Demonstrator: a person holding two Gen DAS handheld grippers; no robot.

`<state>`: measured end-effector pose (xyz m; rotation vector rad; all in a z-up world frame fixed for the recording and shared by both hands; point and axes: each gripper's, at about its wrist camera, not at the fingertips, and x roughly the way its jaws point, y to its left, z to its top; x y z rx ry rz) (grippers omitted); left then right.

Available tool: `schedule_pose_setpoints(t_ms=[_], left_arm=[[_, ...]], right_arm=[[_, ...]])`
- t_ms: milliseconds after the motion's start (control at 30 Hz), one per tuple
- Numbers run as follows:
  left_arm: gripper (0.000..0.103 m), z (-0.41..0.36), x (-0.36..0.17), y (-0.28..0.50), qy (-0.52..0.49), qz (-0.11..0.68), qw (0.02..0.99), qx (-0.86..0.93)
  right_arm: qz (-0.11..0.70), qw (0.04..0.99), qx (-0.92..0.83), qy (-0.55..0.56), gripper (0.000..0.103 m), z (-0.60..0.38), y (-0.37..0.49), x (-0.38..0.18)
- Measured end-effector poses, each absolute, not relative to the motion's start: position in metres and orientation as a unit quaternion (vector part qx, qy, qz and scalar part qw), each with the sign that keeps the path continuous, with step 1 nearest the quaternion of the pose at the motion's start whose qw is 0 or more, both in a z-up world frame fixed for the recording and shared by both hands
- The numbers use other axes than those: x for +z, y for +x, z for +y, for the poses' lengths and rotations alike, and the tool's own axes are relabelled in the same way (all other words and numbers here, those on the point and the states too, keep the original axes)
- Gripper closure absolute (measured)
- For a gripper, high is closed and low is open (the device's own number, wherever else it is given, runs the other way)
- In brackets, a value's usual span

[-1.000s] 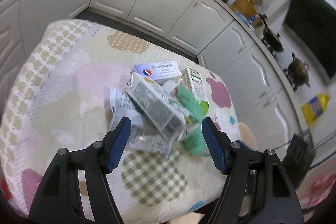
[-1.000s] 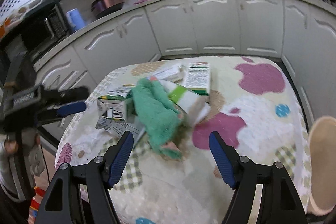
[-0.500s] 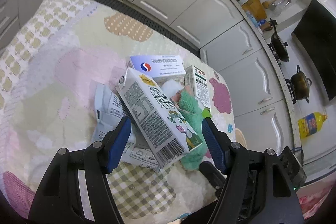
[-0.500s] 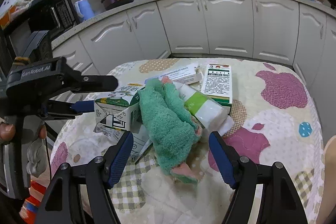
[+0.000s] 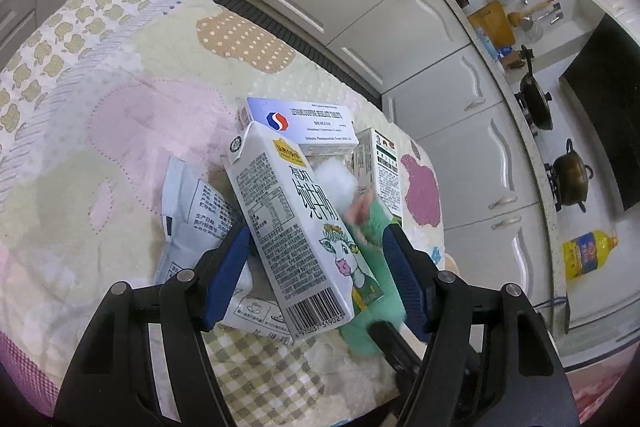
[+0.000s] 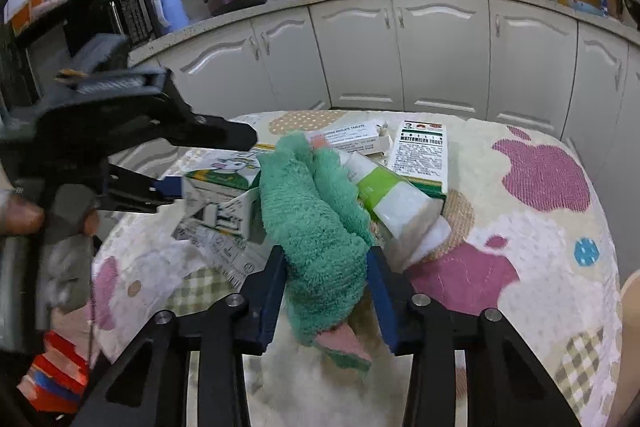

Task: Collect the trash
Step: 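Grasp the green towel with the right tool while the left tool grasps a white milk carton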

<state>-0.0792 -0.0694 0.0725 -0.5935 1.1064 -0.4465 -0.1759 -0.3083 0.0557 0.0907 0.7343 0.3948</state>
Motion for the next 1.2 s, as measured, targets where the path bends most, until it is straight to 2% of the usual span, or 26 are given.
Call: schedule_pose_setpoints(t_ms=[133,267,700,833,1000,1067,1133,1167,1200], left_arm=[[0.039,-0.075,0.076,-0.082,-0.262,0.511,0.791,-0.211],[0.053,-0.083,0.074,-0.083,-0.247,0.516,0.792,-0.212],[0.051,-0.096,0.063,-0.079,-0.271,0.52,0.79,-0.176],[0.052,-0.099,0.059,-0.077,-0.276,0.511,0.795,-0.176],[0.058,-0.099,0.058,-0.078,-0.278,0.499,0.798,-0.191],[0.06,-0.099,0.06,-0.08,-0.278,0.493,0.801,-0.196],[0.061,-0.098,0.063,-0.082,-0.278,0.49,0.801,-0.205],[0.062,-0.098,0.064,-0.083,-0.277,0.489,0.801,-0.209],[0.063,-0.097,0.067,-0.085,-0.274,0.485,0.802,-0.214]], right_arm=[[0.351,0.915,0.191,0.057,0.065,-0.326,-0.2,0.063],[0.352,0.92,0.169,0.044,0.065,-0.344,-0.226,0.068],[0.378,0.917,0.109,0.06,0.063,-0.378,-0.243,0.054],[0.385,0.915,0.11,0.049,0.053,-0.373,-0.242,0.05],[0.387,0.915,0.11,0.041,0.052,-0.366,-0.237,0.048],[0.385,0.916,0.108,0.039,0.046,-0.363,-0.235,0.048],[0.383,0.916,0.113,0.038,0.046,-0.36,-0.232,0.046],[0.386,0.914,0.117,0.038,0.056,-0.359,-0.23,0.044],[0.389,0.912,0.122,0.038,0.056,-0.357,-0.229,0.043]])
